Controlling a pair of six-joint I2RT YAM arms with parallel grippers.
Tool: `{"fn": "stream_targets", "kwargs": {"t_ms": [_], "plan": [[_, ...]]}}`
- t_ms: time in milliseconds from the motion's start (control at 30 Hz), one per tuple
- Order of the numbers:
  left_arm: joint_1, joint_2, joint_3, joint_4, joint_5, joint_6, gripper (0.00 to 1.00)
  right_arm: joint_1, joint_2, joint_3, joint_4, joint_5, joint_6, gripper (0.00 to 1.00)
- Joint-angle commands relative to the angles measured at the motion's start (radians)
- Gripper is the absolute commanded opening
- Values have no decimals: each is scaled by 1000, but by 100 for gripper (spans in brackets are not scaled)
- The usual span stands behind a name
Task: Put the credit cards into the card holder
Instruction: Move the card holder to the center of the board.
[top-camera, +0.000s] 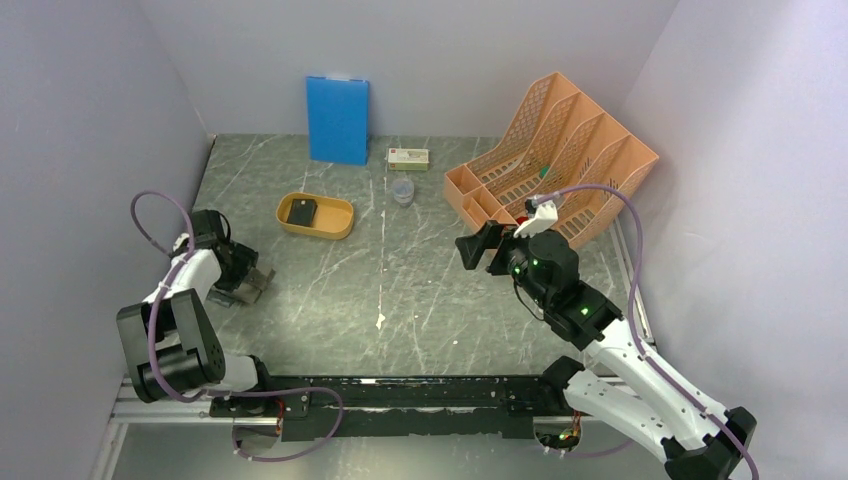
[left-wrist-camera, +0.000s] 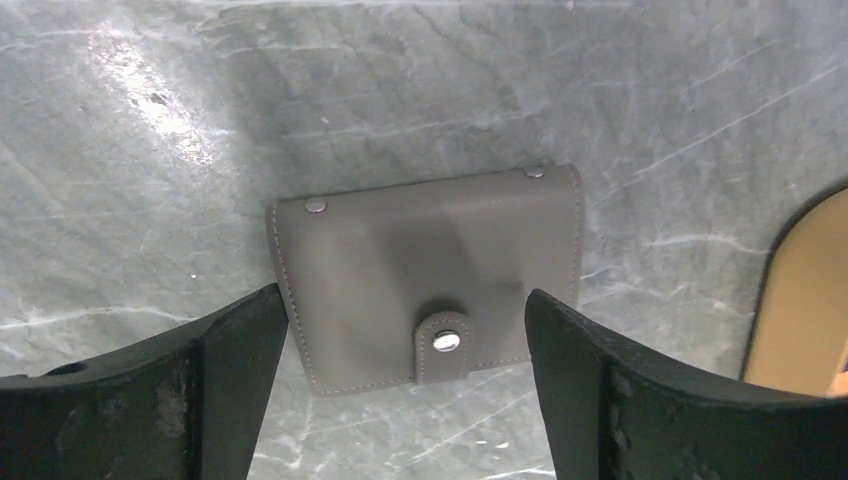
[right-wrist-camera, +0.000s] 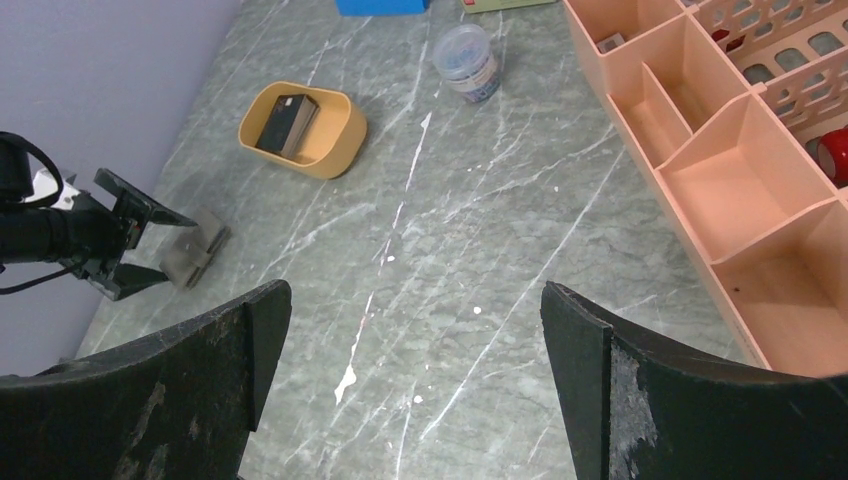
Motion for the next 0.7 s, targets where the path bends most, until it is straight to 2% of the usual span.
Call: {"fn": "stream_targets", "kwargs": {"t_ms": [0,267,467,667], "plan": [[-9,-7,-48,84,65,62,87,-6,-5,-11,19,-12,1,100],[-104,-34,-123,69,78,74,78,-7,-18,-3,-13,10,-2,100],[-281,-147,-219,50,90,-20,73,-7,-24,-11,-35,23,5,100],[-445,-303,-296,-9,122,-133,72,-6,-24,3,-57,32,0,100]]}}
